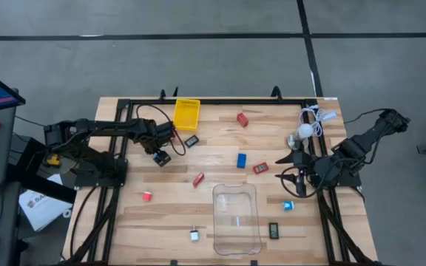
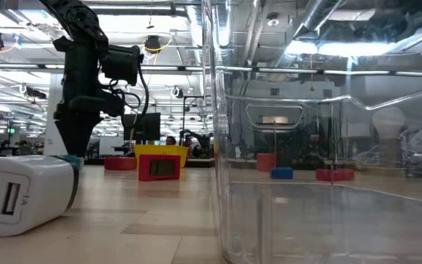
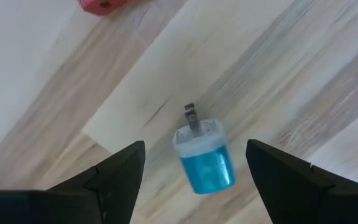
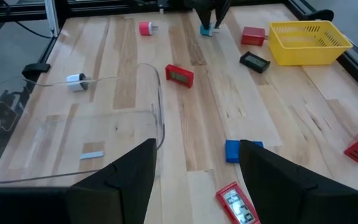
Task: Pick & Place Office items
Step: Put the left blue power adapter into the clear bin
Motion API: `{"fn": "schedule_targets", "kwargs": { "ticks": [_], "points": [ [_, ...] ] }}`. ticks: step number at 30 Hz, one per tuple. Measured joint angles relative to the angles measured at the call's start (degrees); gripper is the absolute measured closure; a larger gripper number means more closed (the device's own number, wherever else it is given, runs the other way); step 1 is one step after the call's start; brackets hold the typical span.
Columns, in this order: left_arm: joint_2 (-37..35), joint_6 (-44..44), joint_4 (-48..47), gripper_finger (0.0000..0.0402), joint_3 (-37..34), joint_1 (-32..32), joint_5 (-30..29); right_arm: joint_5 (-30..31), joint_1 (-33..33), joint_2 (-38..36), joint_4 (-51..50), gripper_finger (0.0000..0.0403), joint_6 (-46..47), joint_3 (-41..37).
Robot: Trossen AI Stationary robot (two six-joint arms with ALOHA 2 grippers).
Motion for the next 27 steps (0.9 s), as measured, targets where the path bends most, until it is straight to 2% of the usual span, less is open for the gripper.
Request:
{"fn": "schedule_targets", "kwargs": {
  "ticks": [9, 27],
  "points": [
    [0.0, -5.1, -0.2, 0.0123, -1.7, 0.0, -0.4, 0.0, 0.4, 0.0, 0.0, 0.0181, 0.0, 0.0],
    [0.0, -5.1, 7.3, 0.0125, -6.5, 0.0, 1.2, 0.2, 1.0, 0.0, 0.0, 0.0181, 0.0, 0.0]
  ]
}}
